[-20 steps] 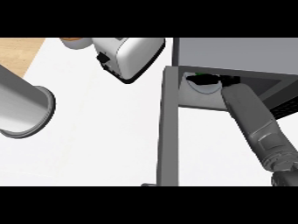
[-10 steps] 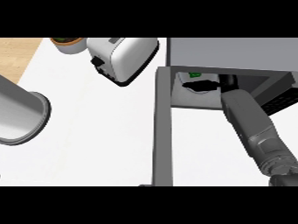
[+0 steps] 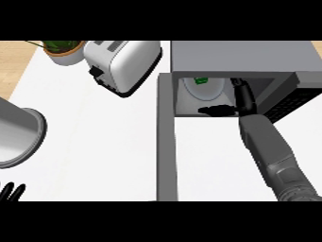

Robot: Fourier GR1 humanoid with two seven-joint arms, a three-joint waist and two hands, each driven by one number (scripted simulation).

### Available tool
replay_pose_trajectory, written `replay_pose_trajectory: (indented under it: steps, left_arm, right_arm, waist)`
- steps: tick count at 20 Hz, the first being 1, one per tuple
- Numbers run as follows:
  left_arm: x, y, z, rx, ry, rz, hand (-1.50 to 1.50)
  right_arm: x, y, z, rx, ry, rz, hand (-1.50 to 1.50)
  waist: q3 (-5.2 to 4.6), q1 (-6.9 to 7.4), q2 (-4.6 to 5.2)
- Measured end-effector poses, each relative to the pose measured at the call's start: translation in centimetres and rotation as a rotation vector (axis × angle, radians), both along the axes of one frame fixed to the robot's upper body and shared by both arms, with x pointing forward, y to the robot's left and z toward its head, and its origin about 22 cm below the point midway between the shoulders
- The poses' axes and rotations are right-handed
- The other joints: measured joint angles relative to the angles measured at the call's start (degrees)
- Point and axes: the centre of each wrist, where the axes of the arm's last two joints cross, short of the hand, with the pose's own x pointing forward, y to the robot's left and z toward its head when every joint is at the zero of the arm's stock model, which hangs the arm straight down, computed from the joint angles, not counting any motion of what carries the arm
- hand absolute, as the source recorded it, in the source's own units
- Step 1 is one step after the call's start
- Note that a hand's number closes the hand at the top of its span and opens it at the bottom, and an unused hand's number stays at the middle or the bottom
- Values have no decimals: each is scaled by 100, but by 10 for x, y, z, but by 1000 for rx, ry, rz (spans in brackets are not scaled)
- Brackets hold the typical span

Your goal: Pick up the milk, place it into the microwave and close the microwave

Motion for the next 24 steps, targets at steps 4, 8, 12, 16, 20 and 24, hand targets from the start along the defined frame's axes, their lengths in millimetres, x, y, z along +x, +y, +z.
replay_pose_trajectory:
  steps: [4,8,12,16,20,24]
  left_arm:
    - [15,-12,6,10,6,-34,-150]
    - [30,-33,6,20,21,-75,-150]
    - [39,-46,7,48,51,-138,150]
    - [53,-59,2,96,75,-193,150]
    - [71,-74,-1,135,85,-225,150]
    - [93,-88,-3,212,86,-262,150]
  right_arm:
    - [-18,8,-19,39,16,30,-150]
    - [-40,0,-37,69,37,51,-150]
    - [-70,-8,-56,121,41,79,-150]
    - [-91,-22,-56,145,23,79,-150]
    - [-127,-38,-55,154,11,69,-150]
    - [-163,-60,-43,146,2,31,-150]
  waist:
    - [-4,-113,-32]
    - [-7,-205,-55]
    - [-10,-281,-72]
    - [-14,-314,-76]
    - [-16,-337,-68]
    - [-15,-304,-44]
